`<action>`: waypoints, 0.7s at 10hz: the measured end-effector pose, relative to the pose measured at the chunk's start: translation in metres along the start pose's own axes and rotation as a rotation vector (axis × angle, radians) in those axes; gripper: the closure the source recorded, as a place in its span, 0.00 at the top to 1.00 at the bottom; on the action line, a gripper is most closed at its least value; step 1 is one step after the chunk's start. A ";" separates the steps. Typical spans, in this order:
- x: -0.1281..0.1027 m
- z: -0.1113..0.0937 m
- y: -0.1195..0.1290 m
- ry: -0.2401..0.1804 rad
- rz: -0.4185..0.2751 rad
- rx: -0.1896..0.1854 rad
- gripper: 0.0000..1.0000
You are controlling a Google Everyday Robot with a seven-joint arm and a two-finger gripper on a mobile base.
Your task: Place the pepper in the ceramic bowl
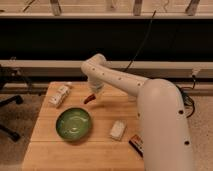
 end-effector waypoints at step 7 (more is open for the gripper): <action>-0.054 -0.030 0.022 -0.091 -0.143 0.027 0.02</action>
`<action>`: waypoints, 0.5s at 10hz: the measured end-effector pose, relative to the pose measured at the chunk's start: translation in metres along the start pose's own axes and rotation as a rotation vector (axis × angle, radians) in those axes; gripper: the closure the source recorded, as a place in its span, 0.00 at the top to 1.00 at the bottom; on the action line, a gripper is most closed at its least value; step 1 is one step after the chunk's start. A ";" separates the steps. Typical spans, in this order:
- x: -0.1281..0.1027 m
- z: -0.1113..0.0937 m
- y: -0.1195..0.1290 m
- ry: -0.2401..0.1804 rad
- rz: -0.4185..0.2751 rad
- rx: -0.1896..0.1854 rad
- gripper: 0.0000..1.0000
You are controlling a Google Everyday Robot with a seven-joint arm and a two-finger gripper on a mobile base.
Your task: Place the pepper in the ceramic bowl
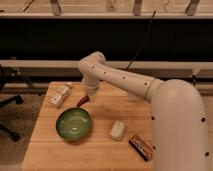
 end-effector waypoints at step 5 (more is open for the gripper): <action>-0.035 0.006 0.002 0.004 -0.101 -0.005 0.02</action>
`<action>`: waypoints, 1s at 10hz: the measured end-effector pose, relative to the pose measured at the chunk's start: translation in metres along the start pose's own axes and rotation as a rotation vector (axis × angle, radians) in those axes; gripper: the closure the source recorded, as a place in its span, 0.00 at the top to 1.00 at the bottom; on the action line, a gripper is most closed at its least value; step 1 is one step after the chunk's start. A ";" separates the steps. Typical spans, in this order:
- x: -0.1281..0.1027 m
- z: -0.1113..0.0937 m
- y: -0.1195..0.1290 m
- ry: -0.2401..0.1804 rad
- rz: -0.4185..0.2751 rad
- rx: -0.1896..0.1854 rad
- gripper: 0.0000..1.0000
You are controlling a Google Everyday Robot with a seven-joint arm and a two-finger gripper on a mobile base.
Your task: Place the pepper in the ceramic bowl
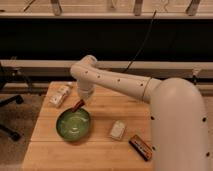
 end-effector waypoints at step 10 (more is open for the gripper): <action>-0.031 0.013 -0.003 -0.011 -0.045 0.008 0.04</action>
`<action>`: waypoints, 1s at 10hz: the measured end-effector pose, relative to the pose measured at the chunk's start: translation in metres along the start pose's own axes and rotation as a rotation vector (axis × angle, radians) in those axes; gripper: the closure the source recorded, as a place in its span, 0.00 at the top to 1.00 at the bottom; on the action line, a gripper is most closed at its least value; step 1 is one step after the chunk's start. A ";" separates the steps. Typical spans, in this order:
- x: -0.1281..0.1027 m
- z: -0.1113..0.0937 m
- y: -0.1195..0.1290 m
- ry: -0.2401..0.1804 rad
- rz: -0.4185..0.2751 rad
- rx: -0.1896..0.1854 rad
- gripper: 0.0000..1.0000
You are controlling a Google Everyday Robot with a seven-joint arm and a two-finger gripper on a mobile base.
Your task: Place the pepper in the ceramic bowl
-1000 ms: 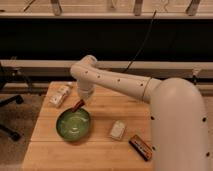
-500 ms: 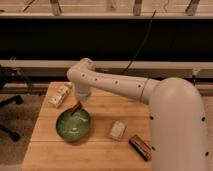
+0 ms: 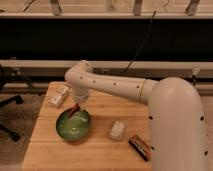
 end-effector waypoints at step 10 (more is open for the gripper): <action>-0.004 0.002 -0.001 -0.014 -0.010 -0.001 0.78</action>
